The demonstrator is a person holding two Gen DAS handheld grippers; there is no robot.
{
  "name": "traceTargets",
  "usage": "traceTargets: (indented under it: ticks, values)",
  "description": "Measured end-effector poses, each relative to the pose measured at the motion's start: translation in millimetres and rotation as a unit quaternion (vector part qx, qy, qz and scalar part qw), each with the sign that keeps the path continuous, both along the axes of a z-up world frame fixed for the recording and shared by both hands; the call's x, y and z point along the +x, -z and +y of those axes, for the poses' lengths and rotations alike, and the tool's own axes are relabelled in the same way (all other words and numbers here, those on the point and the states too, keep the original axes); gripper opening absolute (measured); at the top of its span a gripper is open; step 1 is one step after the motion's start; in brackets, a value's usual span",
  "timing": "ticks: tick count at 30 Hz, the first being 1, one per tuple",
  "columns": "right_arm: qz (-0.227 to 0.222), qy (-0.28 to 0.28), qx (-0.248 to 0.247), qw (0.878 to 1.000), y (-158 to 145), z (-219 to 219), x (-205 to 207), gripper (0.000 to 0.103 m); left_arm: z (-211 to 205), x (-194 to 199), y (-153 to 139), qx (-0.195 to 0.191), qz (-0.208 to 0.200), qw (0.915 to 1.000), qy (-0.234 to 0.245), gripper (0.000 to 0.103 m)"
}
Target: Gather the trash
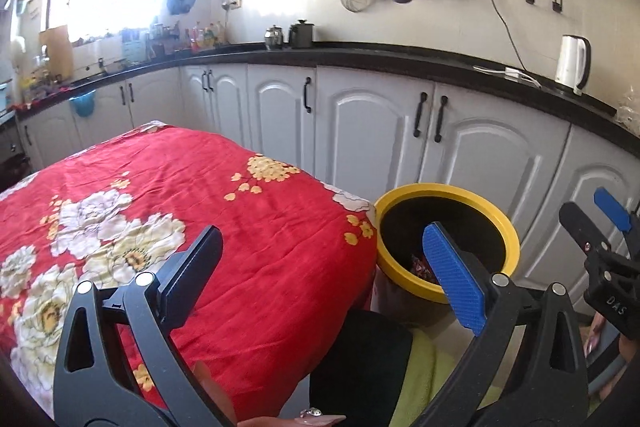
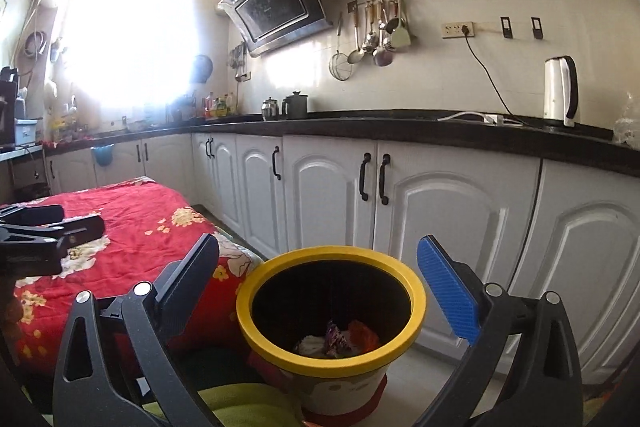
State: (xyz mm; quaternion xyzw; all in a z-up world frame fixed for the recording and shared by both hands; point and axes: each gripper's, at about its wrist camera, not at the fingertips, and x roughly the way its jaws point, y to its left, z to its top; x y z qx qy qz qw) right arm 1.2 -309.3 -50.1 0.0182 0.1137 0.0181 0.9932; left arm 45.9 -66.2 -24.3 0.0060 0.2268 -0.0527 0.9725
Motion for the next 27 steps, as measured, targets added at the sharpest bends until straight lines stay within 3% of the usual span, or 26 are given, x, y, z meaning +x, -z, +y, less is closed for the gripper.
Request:
traceTargets:
  ticks: [7, 27]
  values:
    - [0.002, -0.008, 0.011, 1.0, 5.0, 4.9, -0.8, 0.097, -0.3, -8.8, 2.1, -0.009, -0.028, 0.9996, 0.002, 0.092]
    - [0.012, -0.021, 0.004, 1.0, 10.3, 11.9, 2.9, 0.097, -2.4, -12.3, 1.2, -0.015, -0.032, 0.9993, 0.007, 0.092]
